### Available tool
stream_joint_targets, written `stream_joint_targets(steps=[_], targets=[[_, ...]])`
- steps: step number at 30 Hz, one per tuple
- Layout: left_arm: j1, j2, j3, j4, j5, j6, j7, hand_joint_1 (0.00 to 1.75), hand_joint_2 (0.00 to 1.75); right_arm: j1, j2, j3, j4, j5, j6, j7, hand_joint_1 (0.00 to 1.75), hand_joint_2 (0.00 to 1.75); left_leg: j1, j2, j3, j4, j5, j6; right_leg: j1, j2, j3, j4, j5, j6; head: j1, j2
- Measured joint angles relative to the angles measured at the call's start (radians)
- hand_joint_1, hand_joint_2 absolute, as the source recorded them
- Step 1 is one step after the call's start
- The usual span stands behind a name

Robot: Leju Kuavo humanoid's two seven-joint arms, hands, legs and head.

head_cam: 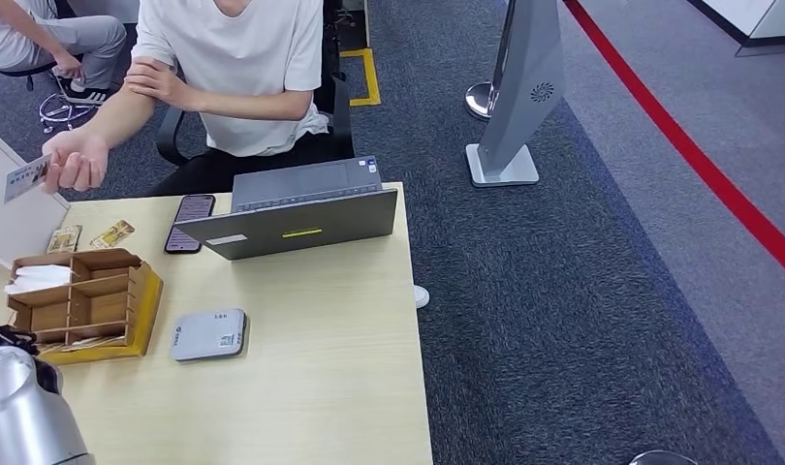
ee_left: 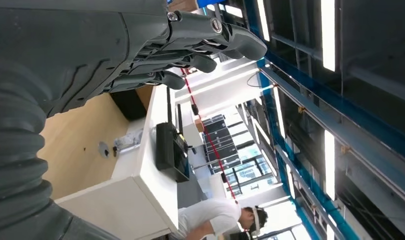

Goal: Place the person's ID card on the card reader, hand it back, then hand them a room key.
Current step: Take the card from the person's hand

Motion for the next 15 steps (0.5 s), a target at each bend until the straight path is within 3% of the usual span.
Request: stream_joint_targets(steps=[15], targets=[[-0.247,0.095,-0.103,0.327,-0.357,0.029,0.171,0.00,1.75,-0.011,0.001,0.012,0.003,0.025,0.012,0.020,0.00,1.75,0.000,0.001,-0.001,0.001,0.001,0.001,0.000,0.001,0.000,0.000,0.002,0.001,0.000,0.000]])
